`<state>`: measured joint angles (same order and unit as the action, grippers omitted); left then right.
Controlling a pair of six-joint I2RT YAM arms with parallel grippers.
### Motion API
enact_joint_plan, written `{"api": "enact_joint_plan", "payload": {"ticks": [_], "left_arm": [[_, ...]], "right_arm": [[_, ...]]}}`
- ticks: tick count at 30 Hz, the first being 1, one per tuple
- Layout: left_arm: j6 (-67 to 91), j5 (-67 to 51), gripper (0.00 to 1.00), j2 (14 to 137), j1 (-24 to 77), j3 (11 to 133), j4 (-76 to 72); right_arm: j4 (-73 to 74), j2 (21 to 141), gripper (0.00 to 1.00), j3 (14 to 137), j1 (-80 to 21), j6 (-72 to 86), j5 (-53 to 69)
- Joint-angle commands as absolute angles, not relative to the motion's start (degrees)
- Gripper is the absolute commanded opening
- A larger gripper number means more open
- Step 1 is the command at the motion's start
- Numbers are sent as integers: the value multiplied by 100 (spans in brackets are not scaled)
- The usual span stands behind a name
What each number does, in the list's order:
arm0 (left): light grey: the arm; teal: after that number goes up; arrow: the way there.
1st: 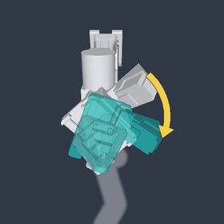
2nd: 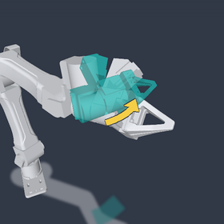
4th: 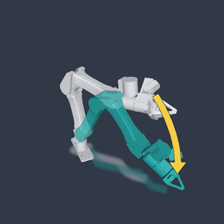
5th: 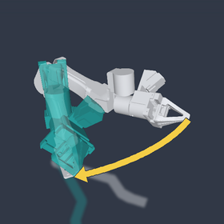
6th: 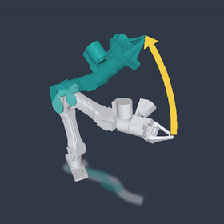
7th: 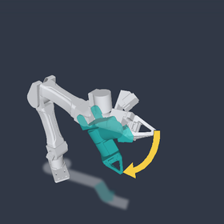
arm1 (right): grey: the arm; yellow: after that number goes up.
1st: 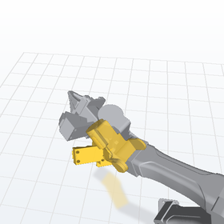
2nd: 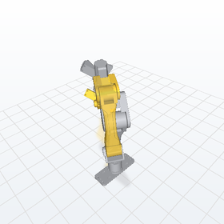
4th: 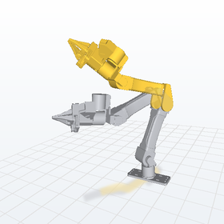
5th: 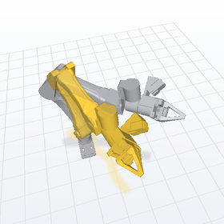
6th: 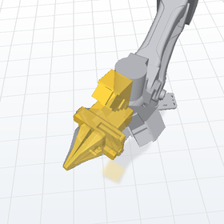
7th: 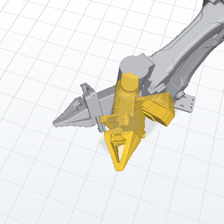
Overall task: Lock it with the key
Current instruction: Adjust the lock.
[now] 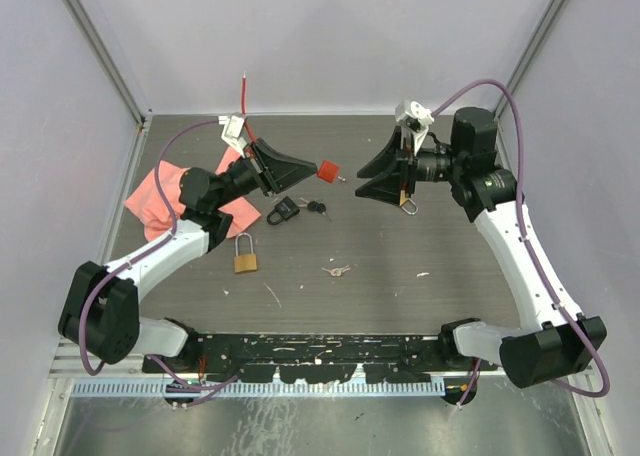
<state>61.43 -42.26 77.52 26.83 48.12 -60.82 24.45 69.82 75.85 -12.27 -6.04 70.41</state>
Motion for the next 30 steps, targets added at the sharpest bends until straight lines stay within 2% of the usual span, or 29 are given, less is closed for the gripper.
{"api": "enact_joint_plan", "payload": {"ticks": [1, 8, 17, 30], "left_arm": [[6312, -3971, 0, 7550, 2671, 4931, -6593], [6376, -3956, 0, 7561, 2681, 4945, -6559], [6431, -3966, 0, 7591, 2707, 4961, -6596], [6502, -3992, 0, 7586, 2725, 4980, -6649]], "right_arm": [[979, 6919, 54, 7402, -1432, -262, 6939], [304, 7079, 47, 7399, -1557, 1, 6747], [260, 7134, 43, 7283, -1750, -26, 6705], [296, 7224, 32, 7312, -1837, -79, 6443]]}}
